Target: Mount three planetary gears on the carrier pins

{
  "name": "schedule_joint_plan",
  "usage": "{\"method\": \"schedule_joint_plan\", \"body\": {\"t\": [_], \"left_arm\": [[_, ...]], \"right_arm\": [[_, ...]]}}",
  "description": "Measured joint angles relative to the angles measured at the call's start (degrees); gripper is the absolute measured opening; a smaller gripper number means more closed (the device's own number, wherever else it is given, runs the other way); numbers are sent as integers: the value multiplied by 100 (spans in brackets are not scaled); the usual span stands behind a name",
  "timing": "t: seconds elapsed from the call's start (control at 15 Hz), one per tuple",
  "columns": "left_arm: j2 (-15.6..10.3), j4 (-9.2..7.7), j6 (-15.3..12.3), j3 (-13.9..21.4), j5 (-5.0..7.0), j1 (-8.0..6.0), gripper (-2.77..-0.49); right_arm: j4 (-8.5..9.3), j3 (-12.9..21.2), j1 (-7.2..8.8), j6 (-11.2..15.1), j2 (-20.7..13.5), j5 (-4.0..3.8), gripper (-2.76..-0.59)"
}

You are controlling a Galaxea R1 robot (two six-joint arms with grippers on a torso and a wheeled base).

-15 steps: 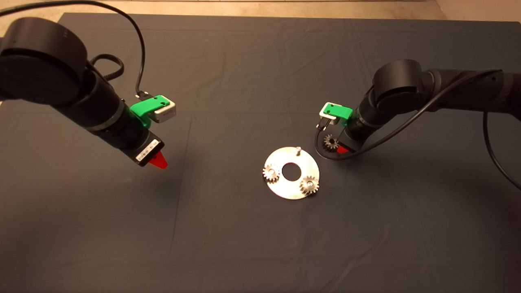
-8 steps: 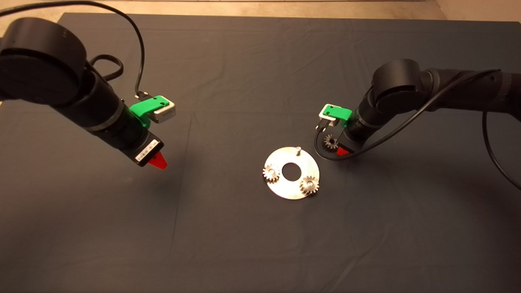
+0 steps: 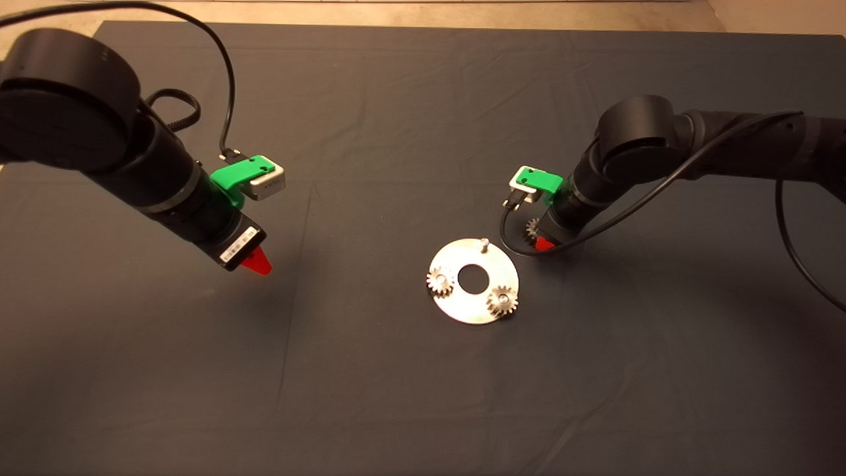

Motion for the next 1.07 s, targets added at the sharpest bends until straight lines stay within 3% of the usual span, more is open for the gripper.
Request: {"method": "schedule_joint_plan", "body": {"t": [0.73,1.07], "left_arm": [[-90,-13,0,1,-22,-2,-162],[-168,-13,0,1,-20,-2,-162]], "right_arm": [[6,-40,-63,60,29,-5,-178],[6,-44,-83,57,12,-22,-190]]}}
